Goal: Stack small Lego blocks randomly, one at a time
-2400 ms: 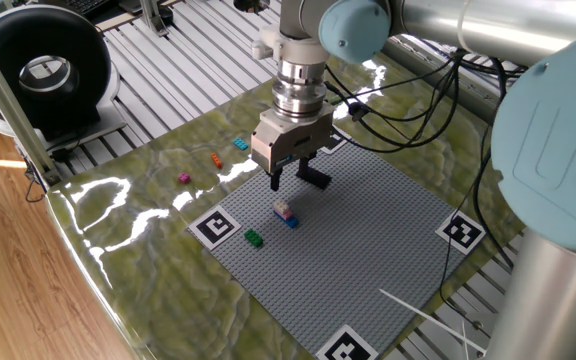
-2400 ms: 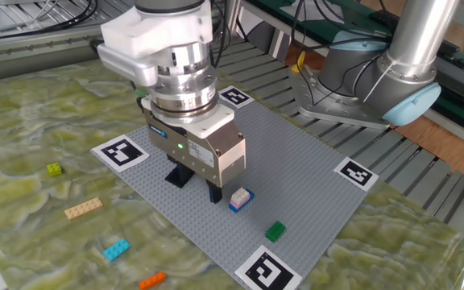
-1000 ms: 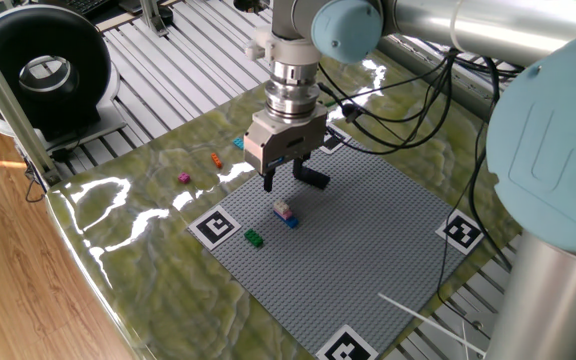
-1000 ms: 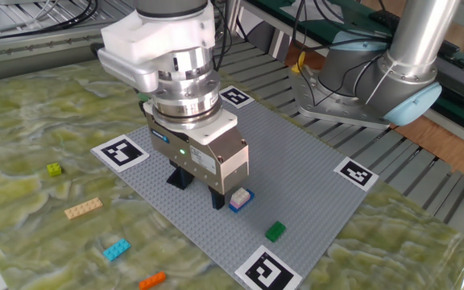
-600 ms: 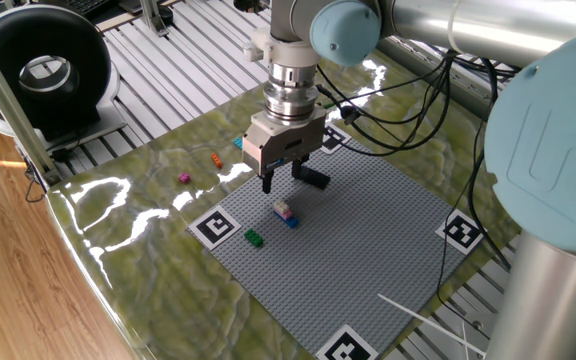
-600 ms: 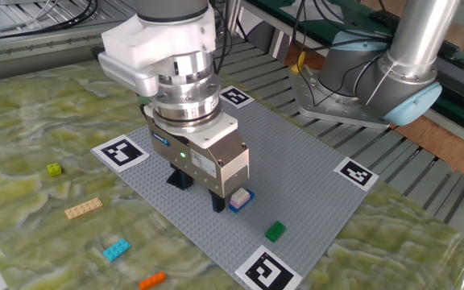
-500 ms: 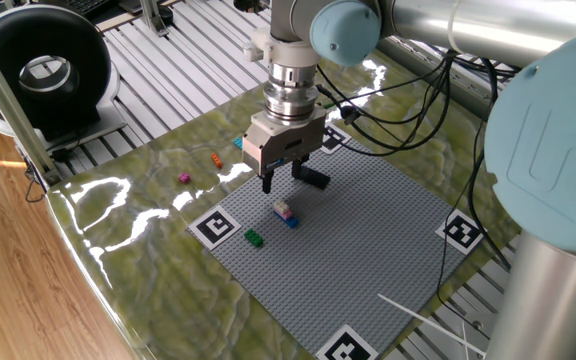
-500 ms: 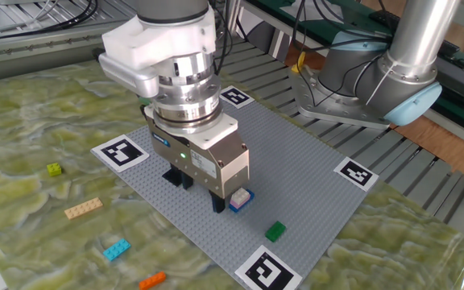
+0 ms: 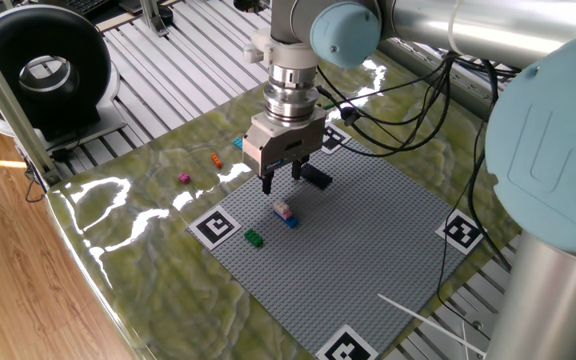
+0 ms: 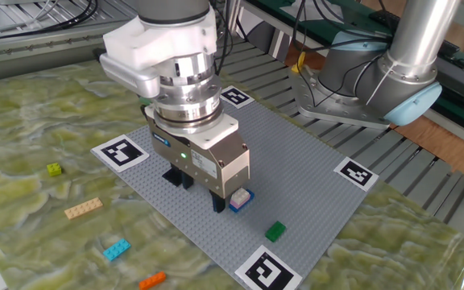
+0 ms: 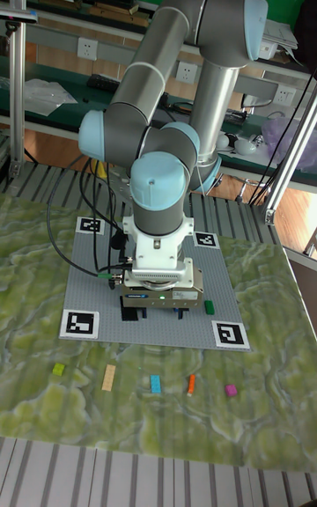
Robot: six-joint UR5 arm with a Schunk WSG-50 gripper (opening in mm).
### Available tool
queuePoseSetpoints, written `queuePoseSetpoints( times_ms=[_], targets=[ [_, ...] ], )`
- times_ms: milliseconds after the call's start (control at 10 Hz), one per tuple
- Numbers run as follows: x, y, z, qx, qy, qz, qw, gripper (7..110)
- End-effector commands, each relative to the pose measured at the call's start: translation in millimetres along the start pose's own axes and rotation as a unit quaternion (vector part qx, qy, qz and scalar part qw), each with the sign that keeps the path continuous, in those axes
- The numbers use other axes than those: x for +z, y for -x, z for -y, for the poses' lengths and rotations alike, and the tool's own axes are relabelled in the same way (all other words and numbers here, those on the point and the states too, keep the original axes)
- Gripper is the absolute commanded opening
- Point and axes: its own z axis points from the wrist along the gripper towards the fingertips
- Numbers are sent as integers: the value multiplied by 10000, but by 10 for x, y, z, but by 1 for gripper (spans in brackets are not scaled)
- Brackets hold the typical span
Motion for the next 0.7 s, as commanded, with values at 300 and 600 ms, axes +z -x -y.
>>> queuePoseSetpoints(
  times_ms=[300, 600],
  targets=[
    [-52, 17, 139, -45, -141, 2, 9999, 66],
    [-48, -6, 199, -83, -186, -6, 9998, 66]
  ],
)
